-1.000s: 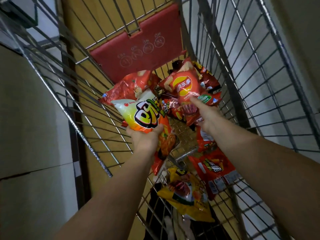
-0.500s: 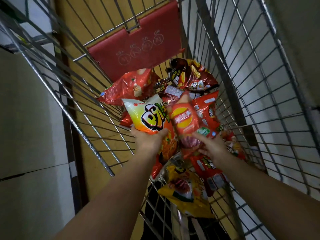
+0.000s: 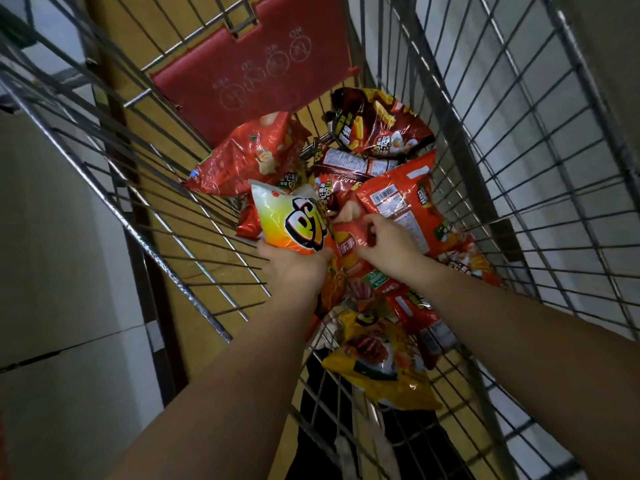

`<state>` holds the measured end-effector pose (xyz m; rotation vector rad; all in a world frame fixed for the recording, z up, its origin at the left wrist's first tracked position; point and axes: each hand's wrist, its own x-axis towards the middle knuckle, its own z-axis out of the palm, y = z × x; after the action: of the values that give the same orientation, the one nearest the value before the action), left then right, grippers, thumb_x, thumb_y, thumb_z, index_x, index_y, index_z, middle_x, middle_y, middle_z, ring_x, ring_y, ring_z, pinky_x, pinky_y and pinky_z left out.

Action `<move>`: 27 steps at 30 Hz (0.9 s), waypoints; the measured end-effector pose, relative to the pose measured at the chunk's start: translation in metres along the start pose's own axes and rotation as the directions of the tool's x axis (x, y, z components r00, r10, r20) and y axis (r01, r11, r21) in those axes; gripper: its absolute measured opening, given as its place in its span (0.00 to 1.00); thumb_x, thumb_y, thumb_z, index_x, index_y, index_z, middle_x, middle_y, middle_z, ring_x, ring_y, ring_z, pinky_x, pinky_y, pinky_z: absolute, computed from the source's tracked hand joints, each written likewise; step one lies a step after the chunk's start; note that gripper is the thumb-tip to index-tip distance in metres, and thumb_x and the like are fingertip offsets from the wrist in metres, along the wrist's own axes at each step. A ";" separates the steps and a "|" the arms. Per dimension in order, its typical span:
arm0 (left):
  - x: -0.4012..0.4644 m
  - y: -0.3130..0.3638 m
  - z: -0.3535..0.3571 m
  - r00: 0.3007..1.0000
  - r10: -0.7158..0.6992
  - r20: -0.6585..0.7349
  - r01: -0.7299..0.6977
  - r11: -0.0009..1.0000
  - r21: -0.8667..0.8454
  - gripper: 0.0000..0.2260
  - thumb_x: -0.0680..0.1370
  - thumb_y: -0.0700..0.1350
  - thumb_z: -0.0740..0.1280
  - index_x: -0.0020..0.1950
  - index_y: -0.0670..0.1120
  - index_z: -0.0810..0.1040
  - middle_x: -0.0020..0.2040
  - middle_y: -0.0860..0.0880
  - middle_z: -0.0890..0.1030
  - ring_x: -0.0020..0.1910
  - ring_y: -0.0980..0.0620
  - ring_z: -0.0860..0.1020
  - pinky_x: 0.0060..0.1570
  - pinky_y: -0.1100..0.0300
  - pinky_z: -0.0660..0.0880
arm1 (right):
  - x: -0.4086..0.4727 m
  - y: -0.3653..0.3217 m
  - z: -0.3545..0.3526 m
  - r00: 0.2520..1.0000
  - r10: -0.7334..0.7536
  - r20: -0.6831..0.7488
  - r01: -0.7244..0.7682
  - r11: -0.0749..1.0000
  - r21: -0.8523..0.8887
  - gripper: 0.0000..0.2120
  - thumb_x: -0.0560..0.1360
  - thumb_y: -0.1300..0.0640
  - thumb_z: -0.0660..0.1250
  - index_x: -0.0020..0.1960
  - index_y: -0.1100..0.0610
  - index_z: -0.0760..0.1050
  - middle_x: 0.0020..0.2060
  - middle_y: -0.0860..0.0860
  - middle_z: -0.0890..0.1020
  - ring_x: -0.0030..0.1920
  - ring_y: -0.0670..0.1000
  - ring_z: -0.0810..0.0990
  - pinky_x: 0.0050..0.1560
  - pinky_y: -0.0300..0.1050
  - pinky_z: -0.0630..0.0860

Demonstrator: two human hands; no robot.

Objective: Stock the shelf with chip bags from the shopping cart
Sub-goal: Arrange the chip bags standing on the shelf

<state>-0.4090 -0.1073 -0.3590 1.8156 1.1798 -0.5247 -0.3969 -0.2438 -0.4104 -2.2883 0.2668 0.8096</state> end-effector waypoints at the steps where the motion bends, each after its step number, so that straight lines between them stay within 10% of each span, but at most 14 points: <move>1: 0.000 0.000 0.000 1.000 -0.002 -0.008 0.002 1.000 0.006 0.45 0.68 0.46 0.77 0.75 0.46 0.50 0.69 0.39 0.68 0.68 0.38 0.68 0.67 0.42 0.67 | 0.003 0.002 0.009 0.998 0.057 0.032 -0.058 0.998 0.031 0.30 0.71 0.51 0.71 0.68 0.57 0.65 0.61 0.57 0.76 0.60 0.58 0.74 0.59 0.46 0.70; 6: 0.001 -0.002 0.002 0.999 -0.039 0.007 0.038 0.998 0.044 0.45 0.68 0.48 0.77 0.75 0.46 0.50 0.69 0.39 0.68 0.68 0.37 0.68 0.66 0.41 0.68 | 0.010 0.025 0.035 0.945 0.316 0.082 -0.326 0.927 0.184 0.48 0.67 0.47 0.75 0.76 0.58 0.49 0.69 0.57 0.68 0.68 0.58 0.68 0.66 0.50 0.65; 9: 0.003 -0.004 0.004 0.999 -0.036 0.025 0.035 0.998 0.050 0.47 0.67 0.48 0.78 0.75 0.47 0.50 0.69 0.39 0.68 0.68 0.37 0.69 0.65 0.40 0.69 | 0.009 0.031 0.033 0.935 0.329 0.131 -0.351 0.910 0.221 0.41 0.67 0.49 0.75 0.73 0.57 0.58 0.66 0.55 0.73 0.64 0.57 0.73 0.63 0.49 0.68; 15: -0.001 -0.001 0.000 0.999 0.023 0.034 -0.023 0.999 0.026 0.49 0.67 0.48 0.78 0.76 0.50 0.48 0.70 0.41 0.68 0.69 0.38 0.68 0.66 0.39 0.68 | -0.001 0.021 0.012 0.958 0.281 0.047 -0.277 0.875 0.396 0.27 0.67 0.53 0.74 0.64 0.55 0.71 0.56 0.53 0.79 0.55 0.55 0.78 0.59 0.49 0.73; 27: -0.068 0.045 -0.041 0.957 0.285 0.061 -0.273 0.949 -0.157 0.44 0.68 0.49 0.77 0.75 0.49 0.52 0.67 0.45 0.71 0.67 0.42 0.71 0.67 0.43 0.68 | -0.042 -0.021 -0.069 0.990 0.082 -0.112 -0.016 0.868 0.496 0.31 0.67 0.54 0.75 0.66 0.56 0.67 0.58 0.53 0.78 0.56 0.55 0.78 0.60 0.55 0.74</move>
<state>-0.4051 -0.1144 -0.2676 1.7781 0.8623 -0.3365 -0.3882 -0.2752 -0.3338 -1.8506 0.5303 0.5360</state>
